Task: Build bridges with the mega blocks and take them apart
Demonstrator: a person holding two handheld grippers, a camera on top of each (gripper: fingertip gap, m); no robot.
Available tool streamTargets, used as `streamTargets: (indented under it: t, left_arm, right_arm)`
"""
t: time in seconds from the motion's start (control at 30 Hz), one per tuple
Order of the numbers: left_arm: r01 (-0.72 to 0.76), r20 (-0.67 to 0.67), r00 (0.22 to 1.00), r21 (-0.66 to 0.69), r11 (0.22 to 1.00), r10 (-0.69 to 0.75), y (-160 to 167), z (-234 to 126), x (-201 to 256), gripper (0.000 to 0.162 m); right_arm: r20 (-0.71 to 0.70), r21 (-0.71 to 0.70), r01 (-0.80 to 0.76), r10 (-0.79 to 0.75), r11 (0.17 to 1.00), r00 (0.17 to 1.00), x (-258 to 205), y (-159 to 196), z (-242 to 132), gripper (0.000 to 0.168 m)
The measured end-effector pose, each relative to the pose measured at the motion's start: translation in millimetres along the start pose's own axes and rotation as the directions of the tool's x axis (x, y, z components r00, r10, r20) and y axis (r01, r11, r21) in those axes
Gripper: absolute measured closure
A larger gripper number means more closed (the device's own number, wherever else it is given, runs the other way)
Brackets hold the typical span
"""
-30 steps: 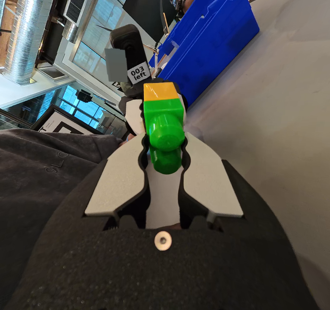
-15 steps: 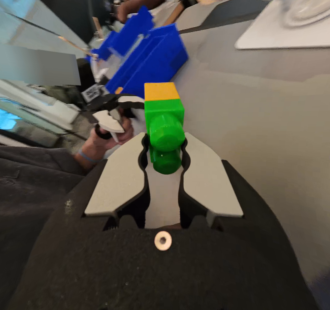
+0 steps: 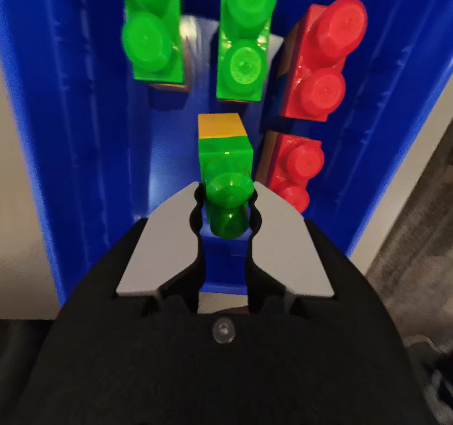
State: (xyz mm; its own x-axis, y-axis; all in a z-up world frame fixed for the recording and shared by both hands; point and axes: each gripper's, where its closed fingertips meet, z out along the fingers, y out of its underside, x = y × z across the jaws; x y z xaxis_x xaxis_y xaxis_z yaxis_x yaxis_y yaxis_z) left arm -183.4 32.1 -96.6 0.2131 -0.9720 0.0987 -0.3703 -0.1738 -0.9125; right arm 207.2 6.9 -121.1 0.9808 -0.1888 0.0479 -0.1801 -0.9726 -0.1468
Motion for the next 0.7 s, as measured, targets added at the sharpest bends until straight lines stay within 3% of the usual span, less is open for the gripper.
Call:
streamTargets:
  t: [0.07, 0.27, 0.37, 0.43, 0.53, 0.6, 0.7]
  left_arm:
    - [-0.027, 0.010, 1.000, -0.028, 0.999, 0.027, 4.7, -0.9, 1.4, 0.086]
    - [-0.035, 0.011, 0.999, -0.015, 0.999, 0.035, 4.8, -3.2, -0.7, 0.087]
    - [-0.016, -0.006, 1.000, -0.032, 0.999, 0.016, 10.4, -0.7, -1.3, 0.087]
    - [-0.017, -0.003, 1.000, -0.034, 0.999, 0.017, 12.4, 0.1, -2.8, 0.087]
    - [0.000, -0.007, 1.000, -0.028, 1.000, 0.000, 12.5, -0.8, -5.0, 0.086]
    - [0.009, 0.004, 1.000, -0.013, 1.000, -0.009, 11.0, -3.4, -8.9, 0.085]
    - [0.012, 0.051, 0.999, 0.037, 0.999, -0.014, 4.8, -8.2, -17.9, 0.084]
  right_arm:
    - [-0.062, -0.119, 0.017, -0.024, 0.993, 0.998, 7.2, 3.5, 7.6, 0.133]
    - [-0.083, -0.282, -0.001, -0.023, 0.959, 0.996, 2.8, 7.5, 24.6, 0.133]
    - [-0.105, -0.277, -0.018, -0.012, 0.961, 0.994, 5.9, 5.4, 28.1, 0.131]
    - [-0.096, -0.237, -0.006, -0.017, 0.972, 0.995, 4.4, 2.3, 24.4, 0.121]
    - [-0.073, -0.050, 0.001, -0.005, 0.999, 0.997, -2.3, -8.7, -8.8, 0.112]
    - [-0.049, 0.210, 0.046, -0.037, 0.977, 0.998, -19.1, -25.9, -49.7, 0.113]
    - [0.141, 0.635, 0.108, -0.253, 0.765, 0.957, -108.4, -42.4, -110.0, 0.114]
